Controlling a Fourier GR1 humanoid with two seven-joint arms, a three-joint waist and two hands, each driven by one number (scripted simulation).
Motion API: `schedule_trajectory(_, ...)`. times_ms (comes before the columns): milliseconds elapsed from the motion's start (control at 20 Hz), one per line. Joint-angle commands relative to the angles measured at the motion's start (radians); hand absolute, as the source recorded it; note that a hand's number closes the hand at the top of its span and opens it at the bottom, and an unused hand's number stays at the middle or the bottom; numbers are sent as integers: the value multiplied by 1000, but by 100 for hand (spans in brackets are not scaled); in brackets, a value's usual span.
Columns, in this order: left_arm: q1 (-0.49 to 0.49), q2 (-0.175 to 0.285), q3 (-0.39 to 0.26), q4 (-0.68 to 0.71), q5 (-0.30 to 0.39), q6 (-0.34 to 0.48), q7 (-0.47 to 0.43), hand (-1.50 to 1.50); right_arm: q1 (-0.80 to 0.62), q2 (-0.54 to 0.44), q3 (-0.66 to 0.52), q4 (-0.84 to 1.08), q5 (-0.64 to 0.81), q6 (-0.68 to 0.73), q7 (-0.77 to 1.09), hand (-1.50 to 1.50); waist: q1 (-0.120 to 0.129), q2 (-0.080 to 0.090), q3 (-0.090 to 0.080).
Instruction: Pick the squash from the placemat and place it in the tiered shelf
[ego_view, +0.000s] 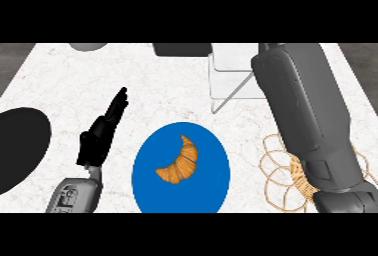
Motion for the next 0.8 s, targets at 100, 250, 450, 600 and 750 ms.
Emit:
schedule_trajectory(100, 24, 23, 17, -32, 8, -8, 20, 0, 47, -95, -32, 74, 181, 33, 177, -150, -9, -5, -1)
schedule_trajectory(250, 25, 4, -4, 1, -7, -3, -22, 0, 87, -57, -18, 46, 215, 27, 228, -150, -9, -3, 0)
schedule_trajectory(450, 70, -2, -15, -93, 0, -1, 39, 0, 167, -44, -19, -90, 167, 13, 205, -150, -8, -5, 0)
schedule_trajectory(600, 92, 20, -9, -127, 16, -31, 46, 0, 170, -19, -21, -176, 139, 53, 232, -150, -8, -7, 0)
schedule_trajectory(750, -10, -7, 6, 14, -7, 11, -1, 0, 145, -19, -59, -185, 42, 3, 178, -150, -12, -3, 0)
